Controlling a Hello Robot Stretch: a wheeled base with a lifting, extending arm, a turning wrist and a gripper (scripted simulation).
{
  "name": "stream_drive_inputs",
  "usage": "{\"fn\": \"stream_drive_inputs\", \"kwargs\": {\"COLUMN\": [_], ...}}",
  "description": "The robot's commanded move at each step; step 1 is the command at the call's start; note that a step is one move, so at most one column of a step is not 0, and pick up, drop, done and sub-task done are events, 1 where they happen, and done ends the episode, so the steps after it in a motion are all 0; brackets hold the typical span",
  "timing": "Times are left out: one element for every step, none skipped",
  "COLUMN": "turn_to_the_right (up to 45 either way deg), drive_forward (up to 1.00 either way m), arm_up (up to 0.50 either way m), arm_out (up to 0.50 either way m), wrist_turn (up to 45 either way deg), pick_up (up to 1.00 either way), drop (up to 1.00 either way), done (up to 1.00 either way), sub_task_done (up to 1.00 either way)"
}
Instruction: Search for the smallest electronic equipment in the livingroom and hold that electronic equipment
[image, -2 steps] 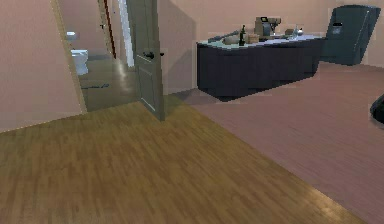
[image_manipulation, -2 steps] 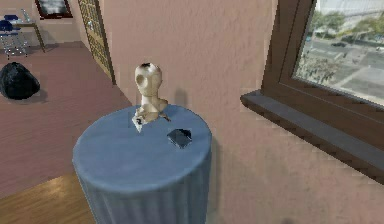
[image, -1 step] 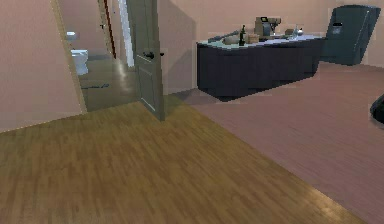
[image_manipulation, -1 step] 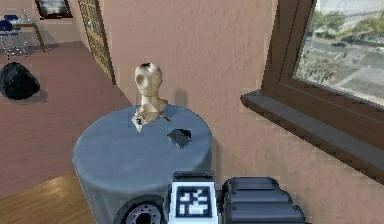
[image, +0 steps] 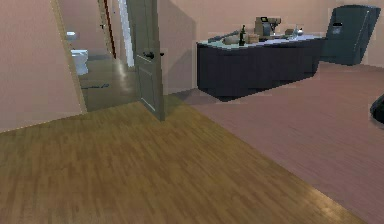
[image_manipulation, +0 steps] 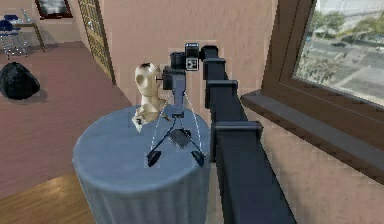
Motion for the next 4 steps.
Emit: {"fn": "stream_drive_inputs", "kwargs": {"turn_to_the_right": [0.0,0.0,0.0,0.0], "drive_forward": [0.00,0.00,0.00,0.00], "arm_up": [0.00,0.00,0.00,0.00], "arm_out": [0.00,0.00,0.00,0.00], "wrist_turn": [45.0,45.0,45.0,39.0], "pick_up": [0.00,0.00,0.00,0.00], "drop": [0.00,0.00,0.00,0.00], "done": [0.00,0.00,0.00,0.00], "sub_task_done": [0.00,0.00,0.00,0.00]}}
